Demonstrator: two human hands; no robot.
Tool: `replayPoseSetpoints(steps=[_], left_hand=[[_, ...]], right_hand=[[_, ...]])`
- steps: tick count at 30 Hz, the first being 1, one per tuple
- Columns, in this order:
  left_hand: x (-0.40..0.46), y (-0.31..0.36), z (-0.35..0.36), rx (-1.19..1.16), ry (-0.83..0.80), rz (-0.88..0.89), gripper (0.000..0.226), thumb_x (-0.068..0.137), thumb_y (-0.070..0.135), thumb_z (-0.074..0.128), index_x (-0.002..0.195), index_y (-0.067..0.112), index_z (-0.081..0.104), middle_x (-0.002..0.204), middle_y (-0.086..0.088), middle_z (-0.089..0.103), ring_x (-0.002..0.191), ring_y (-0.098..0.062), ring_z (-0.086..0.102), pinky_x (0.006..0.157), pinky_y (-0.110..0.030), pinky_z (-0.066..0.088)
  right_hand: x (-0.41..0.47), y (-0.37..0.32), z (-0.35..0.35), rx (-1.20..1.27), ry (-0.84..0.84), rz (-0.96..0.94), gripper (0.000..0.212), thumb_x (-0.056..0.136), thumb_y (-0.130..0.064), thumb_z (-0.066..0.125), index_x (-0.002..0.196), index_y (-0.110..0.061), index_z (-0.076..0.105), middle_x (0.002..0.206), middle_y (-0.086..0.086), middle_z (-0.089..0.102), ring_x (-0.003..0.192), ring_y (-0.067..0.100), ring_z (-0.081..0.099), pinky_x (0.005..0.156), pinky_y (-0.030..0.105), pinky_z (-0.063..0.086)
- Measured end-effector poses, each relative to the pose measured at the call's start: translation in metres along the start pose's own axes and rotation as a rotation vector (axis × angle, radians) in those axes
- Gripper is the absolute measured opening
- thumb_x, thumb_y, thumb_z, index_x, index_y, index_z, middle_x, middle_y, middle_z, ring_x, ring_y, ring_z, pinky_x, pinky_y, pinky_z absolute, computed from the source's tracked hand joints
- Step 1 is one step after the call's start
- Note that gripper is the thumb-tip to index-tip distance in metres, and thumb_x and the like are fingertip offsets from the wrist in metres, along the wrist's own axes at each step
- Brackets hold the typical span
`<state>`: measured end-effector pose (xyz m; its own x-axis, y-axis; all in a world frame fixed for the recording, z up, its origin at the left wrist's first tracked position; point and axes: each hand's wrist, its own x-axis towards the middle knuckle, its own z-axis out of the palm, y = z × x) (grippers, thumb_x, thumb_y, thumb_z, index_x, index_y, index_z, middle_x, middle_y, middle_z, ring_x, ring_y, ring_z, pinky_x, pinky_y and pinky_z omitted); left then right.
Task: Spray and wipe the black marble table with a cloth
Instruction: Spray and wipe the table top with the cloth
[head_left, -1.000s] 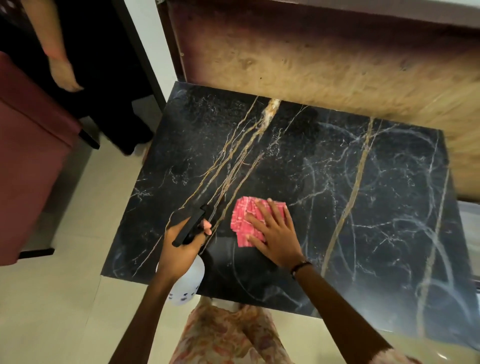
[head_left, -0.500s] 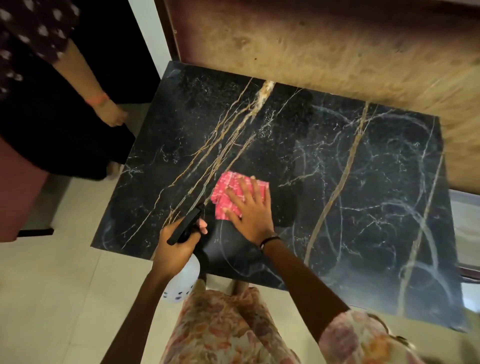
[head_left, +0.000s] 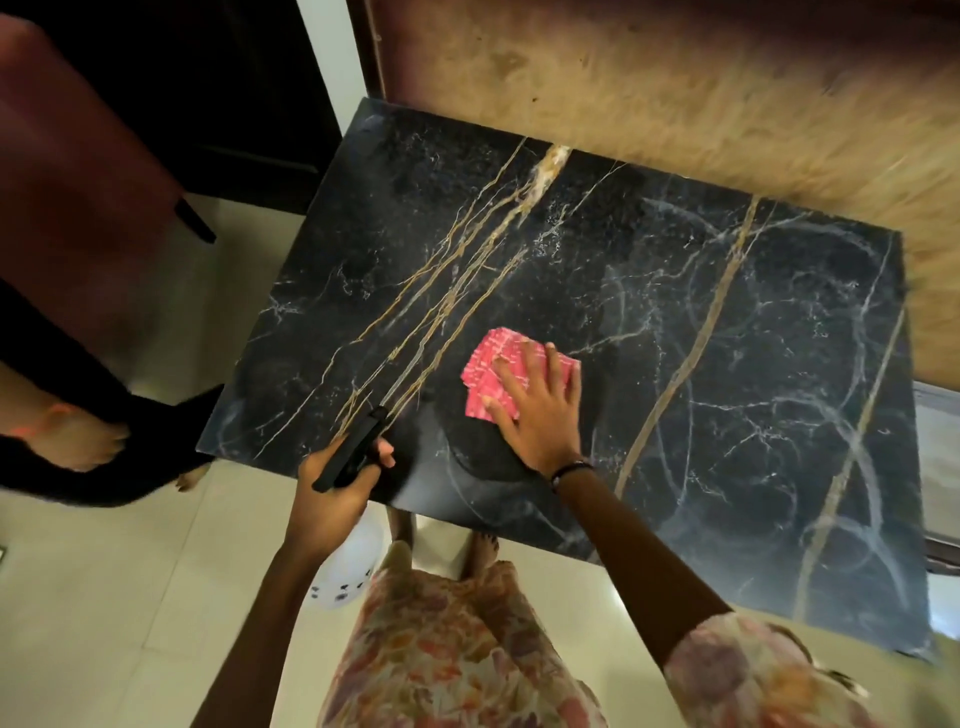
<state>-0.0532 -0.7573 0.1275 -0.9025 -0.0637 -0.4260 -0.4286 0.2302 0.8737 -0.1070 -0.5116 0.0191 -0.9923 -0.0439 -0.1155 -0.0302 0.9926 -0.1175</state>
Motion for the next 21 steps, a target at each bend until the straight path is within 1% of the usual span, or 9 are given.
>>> replayPoseSetpoints(steps=[1, 3, 4, 8, 10, 12, 15, 18, 21], left_hand=[[-0.001, -0.003, -0.001, 0.000, 0.009, 0.002, 0.029, 0.085, -0.017, 0.049, 0.085, 0.005, 0.067, 0.066, 0.001, 0.068, 0.037, -0.002, 0.047, 0.043, -0.011, 0.037], [-0.005, -0.008, -0.003, 0.006, 0.023, -0.011, 0.025, 0.085, -0.016, 0.049, 0.085, 0.002, 0.067, 0.054, 0.006, 0.064, 0.033, -0.004, 0.040, 0.037, -0.013, 0.033], [-0.007, -0.010, -0.004, 0.007, 0.023, -0.017, 0.025, 0.085, -0.015, 0.049, 0.085, 0.002, 0.067, 0.054, 0.006, 0.064, 0.033, -0.005, 0.039, 0.036, -0.014, 0.032], [-0.015, -0.016, -0.011, -0.019, 0.043, -0.033, 0.027, 0.087, -0.013, 0.050, 0.087, 0.009, 0.067, 0.077, -0.008, 0.068, 0.035, -0.005, 0.040, 0.036, -0.015, 0.033], [-0.019, -0.018, -0.015, -0.027, 0.054, -0.040, 0.024, 0.087, -0.011, 0.052, 0.089, 0.006, 0.068, 0.068, 0.000, 0.068, 0.036, -0.004, 0.040, 0.037, -0.016, 0.033], [-0.021, -0.021, -0.019, -0.028, 0.071, -0.048, 0.021, 0.087, -0.011, 0.052, 0.090, 0.003, 0.067, 0.056, 0.004, 0.065, 0.035, -0.004, 0.039, 0.037, -0.017, 0.033], [-0.021, -0.024, -0.027, -0.038, 0.096, -0.052, 0.020, 0.086, -0.011, 0.053, 0.090, 0.001, 0.067, 0.054, 0.005, 0.064, 0.035, -0.005, 0.039, 0.038, -0.017, 0.034], [-0.020, -0.028, -0.037, -0.041, 0.076, -0.063, 0.019, 0.086, -0.011, 0.052, 0.090, 0.002, 0.067, 0.052, 0.007, 0.064, 0.034, -0.006, 0.036, 0.038, -0.016, 0.033], [-0.015, -0.028, -0.045, -0.039, 0.071, -0.072, 0.028, 0.085, -0.012, 0.052, 0.082, 0.011, 0.068, 0.045, 0.005, 0.057, 0.034, -0.006, 0.034, 0.038, -0.017, 0.032]], right_hand=[[-0.001, -0.014, 0.003, -0.012, -0.006, -0.040, 0.060, 0.091, -0.062, 0.027, 0.143, -0.035, 0.037, 0.155, 0.009, 0.028, 0.144, 0.038, 0.019, 0.114, 0.061, 0.005], [-0.016, -0.039, 0.009, -0.010, -0.015, -0.154, 0.060, 0.092, -0.062, 0.027, 0.145, -0.035, 0.035, 0.156, 0.008, 0.026, 0.145, 0.036, 0.014, 0.114, 0.062, 0.004], [-0.029, -0.046, 0.012, 0.002, -0.020, -0.212, 0.059, 0.093, -0.061, 0.028, 0.145, -0.034, 0.034, 0.157, 0.007, 0.025, 0.145, 0.035, 0.012, 0.114, 0.061, 0.004], [-0.086, -0.033, 0.017, -0.009, -0.060, -0.380, 0.059, 0.094, -0.064, 0.027, 0.145, -0.035, 0.032, 0.156, 0.005, 0.027, 0.146, 0.032, 0.014, 0.114, 0.058, 0.010], [-0.093, -0.010, 0.012, -0.011, -0.062, -0.412, 0.060, 0.092, -0.067, 0.030, 0.144, -0.037, 0.032, 0.155, 0.004, 0.029, 0.145, 0.031, 0.017, 0.114, 0.058, 0.012], [-0.080, 0.004, 0.007, -0.039, -0.056, -0.399, 0.059, 0.092, -0.066, 0.032, 0.144, -0.038, 0.033, 0.155, 0.005, 0.030, 0.145, 0.031, 0.017, 0.114, 0.058, 0.013], [-0.041, -0.006, 0.004, -0.047, -0.051, -0.242, 0.060, 0.091, -0.064, 0.034, 0.143, -0.035, 0.035, 0.156, 0.006, 0.028, 0.145, 0.032, 0.015, 0.115, 0.060, 0.014], [-0.004, -0.046, 0.004, 0.009, -0.050, -0.124, 0.062, 0.089, -0.062, 0.033, 0.144, -0.033, 0.034, 0.156, 0.007, 0.027, 0.144, 0.036, 0.017, 0.114, 0.061, 0.011], [0.009, -0.096, 0.007, 0.023, -0.050, -0.170, 0.062, 0.090, -0.062, 0.027, 0.144, -0.033, 0.036, 0.156, 0.007, 0.028, 0.145, 0.036, 0.017, 0.113, 0.063, 0.004]])
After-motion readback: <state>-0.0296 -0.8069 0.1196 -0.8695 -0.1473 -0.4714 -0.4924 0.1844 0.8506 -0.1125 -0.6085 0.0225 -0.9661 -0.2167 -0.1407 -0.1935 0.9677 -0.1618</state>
